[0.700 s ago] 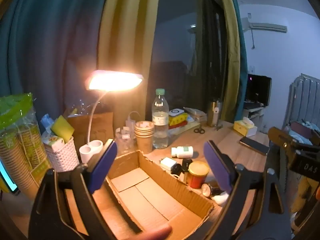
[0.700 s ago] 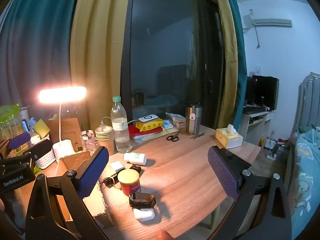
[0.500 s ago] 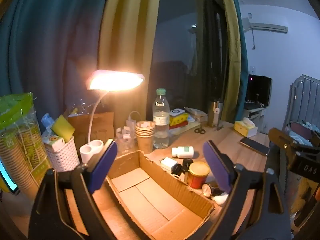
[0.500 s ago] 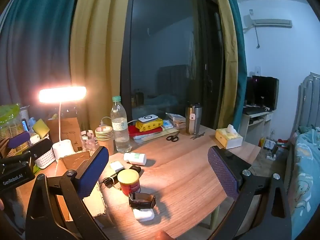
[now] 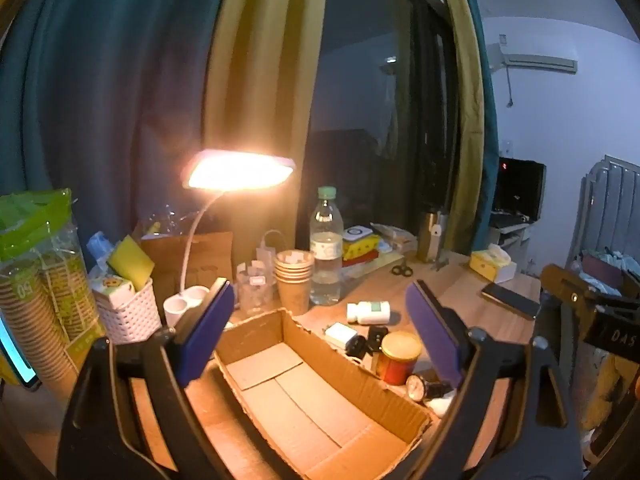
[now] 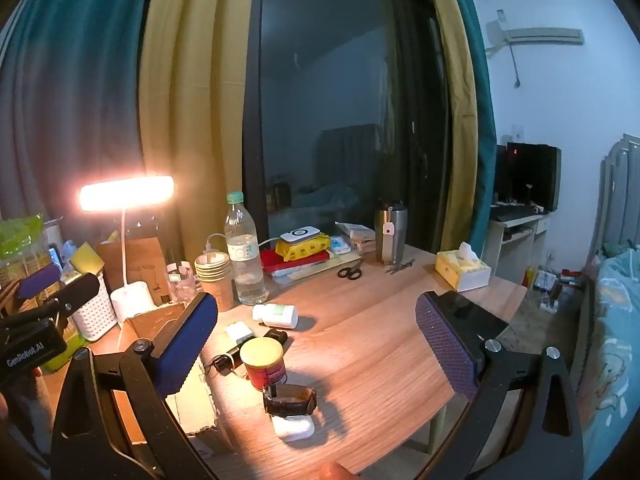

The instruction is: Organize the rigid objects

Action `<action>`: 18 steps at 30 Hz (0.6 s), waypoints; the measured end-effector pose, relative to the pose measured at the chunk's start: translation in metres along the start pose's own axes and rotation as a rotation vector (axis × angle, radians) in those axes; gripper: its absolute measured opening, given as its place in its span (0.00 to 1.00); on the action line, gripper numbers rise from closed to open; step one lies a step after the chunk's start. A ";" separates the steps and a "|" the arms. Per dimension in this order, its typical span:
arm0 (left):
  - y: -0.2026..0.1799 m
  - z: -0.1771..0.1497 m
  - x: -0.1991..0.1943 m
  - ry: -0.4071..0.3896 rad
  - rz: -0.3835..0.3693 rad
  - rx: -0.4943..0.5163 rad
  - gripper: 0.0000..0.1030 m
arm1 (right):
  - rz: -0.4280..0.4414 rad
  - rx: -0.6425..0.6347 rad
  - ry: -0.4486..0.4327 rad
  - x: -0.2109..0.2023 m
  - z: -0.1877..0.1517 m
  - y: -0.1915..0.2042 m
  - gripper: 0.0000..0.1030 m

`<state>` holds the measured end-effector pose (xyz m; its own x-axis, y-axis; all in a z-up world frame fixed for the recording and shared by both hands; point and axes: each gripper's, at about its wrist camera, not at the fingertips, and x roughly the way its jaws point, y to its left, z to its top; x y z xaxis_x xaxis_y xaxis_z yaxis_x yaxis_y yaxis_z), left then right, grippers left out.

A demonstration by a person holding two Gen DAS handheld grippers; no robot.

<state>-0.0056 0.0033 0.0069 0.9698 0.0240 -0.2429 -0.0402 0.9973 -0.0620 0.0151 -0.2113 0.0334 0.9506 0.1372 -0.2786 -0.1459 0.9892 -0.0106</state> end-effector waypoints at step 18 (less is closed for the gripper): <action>-0.002 -0.002 0.000 0.017 0.002 -0.005 0.86 | 0.029 -0.020 0.009 0.001 -0.001 0.003 0.98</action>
<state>-0.0058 0.0014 0.0052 0.9653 0.0246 -0.2599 -0.0434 0.9968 -0.0667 0.0155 -0.2079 0.0324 0.9434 0.1651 -0.2877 -0.1788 0.9837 -0.0217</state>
